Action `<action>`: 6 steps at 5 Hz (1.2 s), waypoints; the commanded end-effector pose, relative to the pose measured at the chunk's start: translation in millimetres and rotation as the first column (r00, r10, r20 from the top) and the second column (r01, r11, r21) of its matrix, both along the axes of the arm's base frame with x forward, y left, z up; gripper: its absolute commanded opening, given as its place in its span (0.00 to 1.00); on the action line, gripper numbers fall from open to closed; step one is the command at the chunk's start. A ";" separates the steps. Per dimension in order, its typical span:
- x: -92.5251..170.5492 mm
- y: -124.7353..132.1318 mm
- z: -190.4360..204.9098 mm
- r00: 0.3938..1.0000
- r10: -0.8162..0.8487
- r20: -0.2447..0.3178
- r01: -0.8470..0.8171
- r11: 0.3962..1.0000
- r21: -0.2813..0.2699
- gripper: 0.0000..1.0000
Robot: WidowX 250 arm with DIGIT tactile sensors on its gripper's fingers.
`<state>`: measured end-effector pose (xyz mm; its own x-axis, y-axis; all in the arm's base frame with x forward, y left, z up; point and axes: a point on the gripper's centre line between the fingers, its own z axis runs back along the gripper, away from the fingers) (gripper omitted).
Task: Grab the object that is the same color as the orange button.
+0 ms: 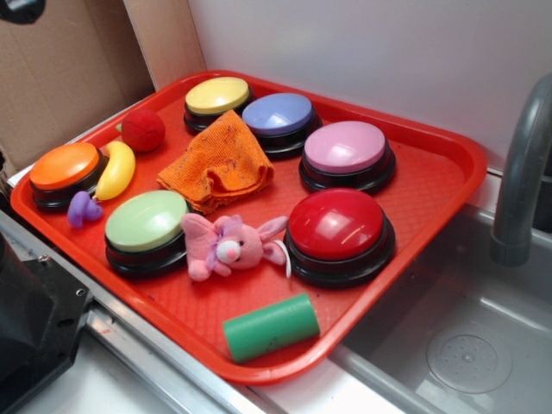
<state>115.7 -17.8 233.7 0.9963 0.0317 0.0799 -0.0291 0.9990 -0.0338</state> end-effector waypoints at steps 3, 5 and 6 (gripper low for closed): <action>35.7 20.9 -39.1 0.990 0.092 0.106 -0.104 0.989 0.110 1.00; 77.5 48.1 -90.7 0.963 0.170 0.207 -0.207 0.963 0.170 1.00; 90.0 54.2 -115.4 0.961 0.179 0.212 -0.227 0.947 0.229 1.00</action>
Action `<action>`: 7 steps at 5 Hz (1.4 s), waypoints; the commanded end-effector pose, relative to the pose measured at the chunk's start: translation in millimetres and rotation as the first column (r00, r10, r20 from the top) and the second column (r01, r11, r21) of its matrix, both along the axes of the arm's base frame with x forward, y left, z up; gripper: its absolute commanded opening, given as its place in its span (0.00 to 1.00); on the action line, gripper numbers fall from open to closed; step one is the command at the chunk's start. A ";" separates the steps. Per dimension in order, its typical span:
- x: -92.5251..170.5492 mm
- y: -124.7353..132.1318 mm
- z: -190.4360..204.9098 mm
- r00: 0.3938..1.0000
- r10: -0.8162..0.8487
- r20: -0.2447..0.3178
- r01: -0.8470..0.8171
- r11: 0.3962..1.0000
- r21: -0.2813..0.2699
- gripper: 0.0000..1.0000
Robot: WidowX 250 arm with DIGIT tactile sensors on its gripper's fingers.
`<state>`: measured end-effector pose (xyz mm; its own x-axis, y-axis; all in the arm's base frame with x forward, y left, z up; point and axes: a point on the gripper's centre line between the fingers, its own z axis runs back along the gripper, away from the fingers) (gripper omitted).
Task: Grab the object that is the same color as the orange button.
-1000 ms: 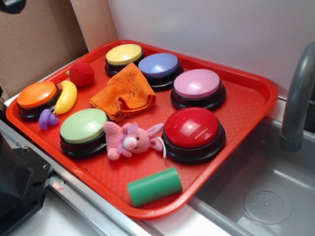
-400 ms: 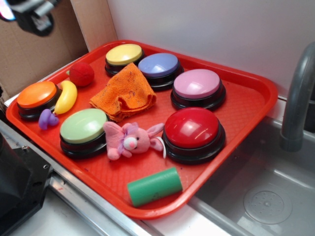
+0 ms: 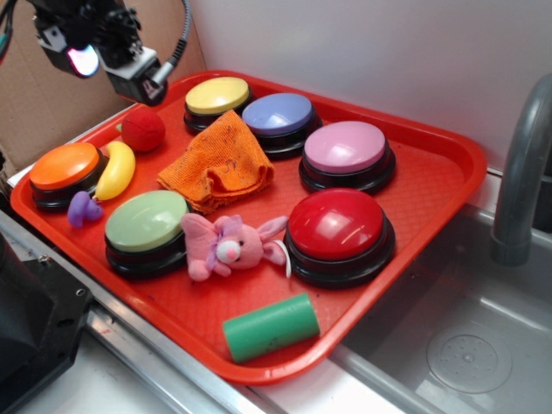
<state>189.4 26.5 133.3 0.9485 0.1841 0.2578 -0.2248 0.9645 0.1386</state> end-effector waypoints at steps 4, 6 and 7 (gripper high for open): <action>48.0 27.6 -73.8 0.995 0.004 0.095 -0.015 0.994 0.111 1.00; 48.9 38.3 -92.4 0.986 -0.034 0.166 0.032 0.999 0.018 1.00; 54.2 39.8 -102.1 0.983 -0.058 0.173 0.061 0.998 -0.009 1.00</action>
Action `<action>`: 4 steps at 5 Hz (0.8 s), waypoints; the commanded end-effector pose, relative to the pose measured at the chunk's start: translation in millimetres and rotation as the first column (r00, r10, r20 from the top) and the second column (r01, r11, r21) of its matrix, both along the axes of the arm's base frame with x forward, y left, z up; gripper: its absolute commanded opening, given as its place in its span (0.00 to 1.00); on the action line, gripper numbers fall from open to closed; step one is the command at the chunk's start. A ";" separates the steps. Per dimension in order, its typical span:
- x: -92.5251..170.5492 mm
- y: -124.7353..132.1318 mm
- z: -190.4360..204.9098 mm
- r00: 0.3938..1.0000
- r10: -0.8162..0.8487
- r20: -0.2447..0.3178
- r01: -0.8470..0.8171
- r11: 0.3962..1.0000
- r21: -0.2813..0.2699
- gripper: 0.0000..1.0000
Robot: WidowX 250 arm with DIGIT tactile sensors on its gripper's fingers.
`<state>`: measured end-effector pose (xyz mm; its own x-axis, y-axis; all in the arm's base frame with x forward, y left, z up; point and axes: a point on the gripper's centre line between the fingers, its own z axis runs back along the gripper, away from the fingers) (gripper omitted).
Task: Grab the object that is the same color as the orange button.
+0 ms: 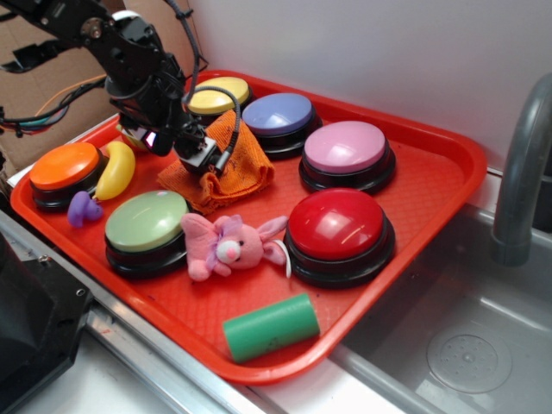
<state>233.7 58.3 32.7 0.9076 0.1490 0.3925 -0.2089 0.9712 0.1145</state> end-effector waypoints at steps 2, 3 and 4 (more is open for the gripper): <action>14.5 4.9 -7.6 0.999 -0.049 0.024 0.049 0.999 -0.015 0.00; 14.7 2.9 -8.4 0.999 -0.048 0.018 0.049 0.999 -0.010 0.00; 15.8 2.3 -8.2 0.998 -0.053 0.019 0.054 0.999 -0.009 0.00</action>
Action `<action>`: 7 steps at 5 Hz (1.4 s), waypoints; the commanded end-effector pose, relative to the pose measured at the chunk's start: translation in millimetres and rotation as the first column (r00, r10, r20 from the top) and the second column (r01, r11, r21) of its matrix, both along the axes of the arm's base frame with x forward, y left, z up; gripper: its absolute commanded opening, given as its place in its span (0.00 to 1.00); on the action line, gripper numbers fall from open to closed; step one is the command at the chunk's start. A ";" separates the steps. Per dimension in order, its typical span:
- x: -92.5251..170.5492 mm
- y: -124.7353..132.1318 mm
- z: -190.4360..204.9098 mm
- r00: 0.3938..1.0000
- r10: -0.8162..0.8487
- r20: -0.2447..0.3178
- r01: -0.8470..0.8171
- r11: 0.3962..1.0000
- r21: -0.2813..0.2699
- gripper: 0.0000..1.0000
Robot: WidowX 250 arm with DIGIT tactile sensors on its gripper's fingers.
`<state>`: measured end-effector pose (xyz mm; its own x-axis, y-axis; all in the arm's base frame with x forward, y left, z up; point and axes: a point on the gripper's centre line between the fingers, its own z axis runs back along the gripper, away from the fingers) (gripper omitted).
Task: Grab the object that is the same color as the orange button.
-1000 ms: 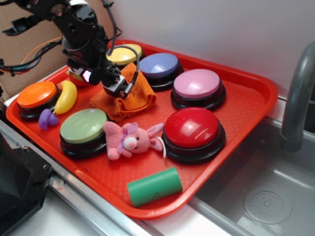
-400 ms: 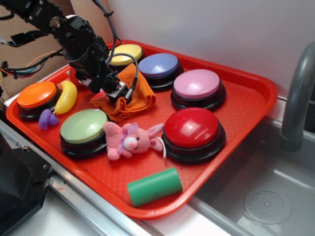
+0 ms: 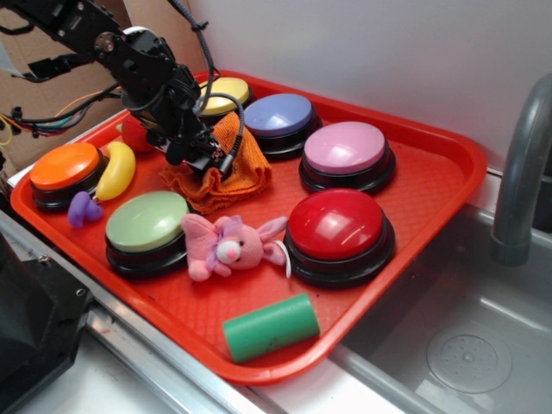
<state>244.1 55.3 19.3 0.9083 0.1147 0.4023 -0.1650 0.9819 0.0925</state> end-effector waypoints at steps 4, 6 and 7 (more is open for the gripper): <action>-13.5 -30.0 111.2 0.972 0.184 -0.149 -0.194 0.979 -0.057 0.00; -39.6 -52.1 178.2 0.963 0.230 -0.143 -0.249 0.960 -0.130 0.00; -47.6 -58.7 194.7 0.948 0.279 -0.151 -0.297 0.948 -0.114 0.00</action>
